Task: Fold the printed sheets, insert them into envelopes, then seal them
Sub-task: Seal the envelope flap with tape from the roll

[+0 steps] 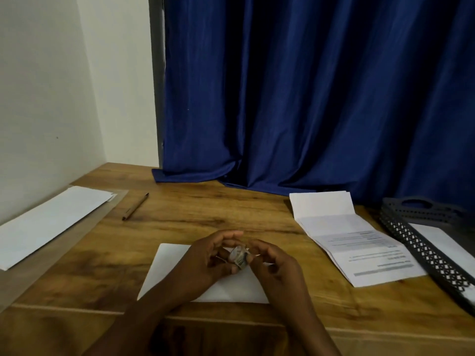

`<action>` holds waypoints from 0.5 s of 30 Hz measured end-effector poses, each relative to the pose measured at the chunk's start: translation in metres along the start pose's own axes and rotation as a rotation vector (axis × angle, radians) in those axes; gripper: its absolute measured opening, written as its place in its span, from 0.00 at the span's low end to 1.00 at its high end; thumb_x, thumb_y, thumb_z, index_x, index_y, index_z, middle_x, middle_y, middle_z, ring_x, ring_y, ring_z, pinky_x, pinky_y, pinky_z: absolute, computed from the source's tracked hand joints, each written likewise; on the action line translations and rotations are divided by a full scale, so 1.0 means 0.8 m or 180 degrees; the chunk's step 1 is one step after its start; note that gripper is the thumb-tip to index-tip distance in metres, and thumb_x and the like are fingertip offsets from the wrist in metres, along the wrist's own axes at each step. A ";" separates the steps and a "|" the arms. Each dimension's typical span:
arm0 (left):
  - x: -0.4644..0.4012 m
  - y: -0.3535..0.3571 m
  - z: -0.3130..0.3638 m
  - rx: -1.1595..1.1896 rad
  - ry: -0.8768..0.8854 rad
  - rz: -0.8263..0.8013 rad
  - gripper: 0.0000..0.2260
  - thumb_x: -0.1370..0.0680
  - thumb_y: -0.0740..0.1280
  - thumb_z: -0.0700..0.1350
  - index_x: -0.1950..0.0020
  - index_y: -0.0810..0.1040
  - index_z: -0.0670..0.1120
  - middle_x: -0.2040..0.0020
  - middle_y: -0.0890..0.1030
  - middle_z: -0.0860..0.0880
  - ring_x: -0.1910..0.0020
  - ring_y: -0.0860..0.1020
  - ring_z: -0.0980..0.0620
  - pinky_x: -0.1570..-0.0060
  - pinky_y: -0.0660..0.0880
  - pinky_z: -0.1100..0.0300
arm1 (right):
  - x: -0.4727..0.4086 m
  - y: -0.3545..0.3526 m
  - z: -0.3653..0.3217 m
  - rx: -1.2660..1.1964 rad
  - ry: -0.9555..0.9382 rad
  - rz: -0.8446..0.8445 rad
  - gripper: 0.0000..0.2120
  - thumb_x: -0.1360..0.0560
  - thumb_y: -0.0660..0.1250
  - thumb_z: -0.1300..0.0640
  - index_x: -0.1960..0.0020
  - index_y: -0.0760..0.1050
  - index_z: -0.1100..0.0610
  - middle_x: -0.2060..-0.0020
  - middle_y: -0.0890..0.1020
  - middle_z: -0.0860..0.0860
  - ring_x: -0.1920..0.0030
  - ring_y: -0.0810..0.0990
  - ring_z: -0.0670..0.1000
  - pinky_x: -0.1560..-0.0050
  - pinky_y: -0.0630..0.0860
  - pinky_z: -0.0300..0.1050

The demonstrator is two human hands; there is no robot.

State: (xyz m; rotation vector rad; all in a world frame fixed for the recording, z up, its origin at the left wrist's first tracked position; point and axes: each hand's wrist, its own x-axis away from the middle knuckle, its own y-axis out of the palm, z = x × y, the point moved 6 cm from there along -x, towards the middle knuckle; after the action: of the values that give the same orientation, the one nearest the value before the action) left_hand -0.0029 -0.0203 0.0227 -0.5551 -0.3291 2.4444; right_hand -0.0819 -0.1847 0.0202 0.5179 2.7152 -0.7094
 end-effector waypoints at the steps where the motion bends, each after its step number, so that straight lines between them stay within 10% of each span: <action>1: 0.001 0.001 0.000 -0.0016 -0.0014 -0.0010 0.29 0.25 0.74 0.35 0.28 0.74 0.56 0.37 0.82 0.55 0.41 0.82 0.51 0.41 0.80 0.54 | 0.000 0.001 0.000 -0.0018 -0.0008 -0.0034 0.14 0.22 0.70 0.56 0.38 0.82 0.44 0.45 0.84 0.36 0.44 0.81 0.37 0.44 0.80 0.44; 15: 0.003 0.007 0.001 -0.0347 -0.0021 0.0021 0.24 0.25 0.75 0.38 0.34 0.77 0.61 0.40 0.81 0.63 0.42 0.81 0.59 0.43 0.79 0.62 | 0.007 -0.012 -0.002 -0.0212 0.0082 0.0242 0.12 0.26 0.74 0.63 0.56 0.85 0.45 0.58 0.86 0.39 0.54 0.84 0.42 0.51 0.82 0.45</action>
State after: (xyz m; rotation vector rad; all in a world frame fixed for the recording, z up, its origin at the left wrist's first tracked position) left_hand -0.0079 -0.0237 0.0204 -0.5953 -0.4664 2.4459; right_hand -0.0914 -0.1900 0.0234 0.6148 2.7161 -0.5947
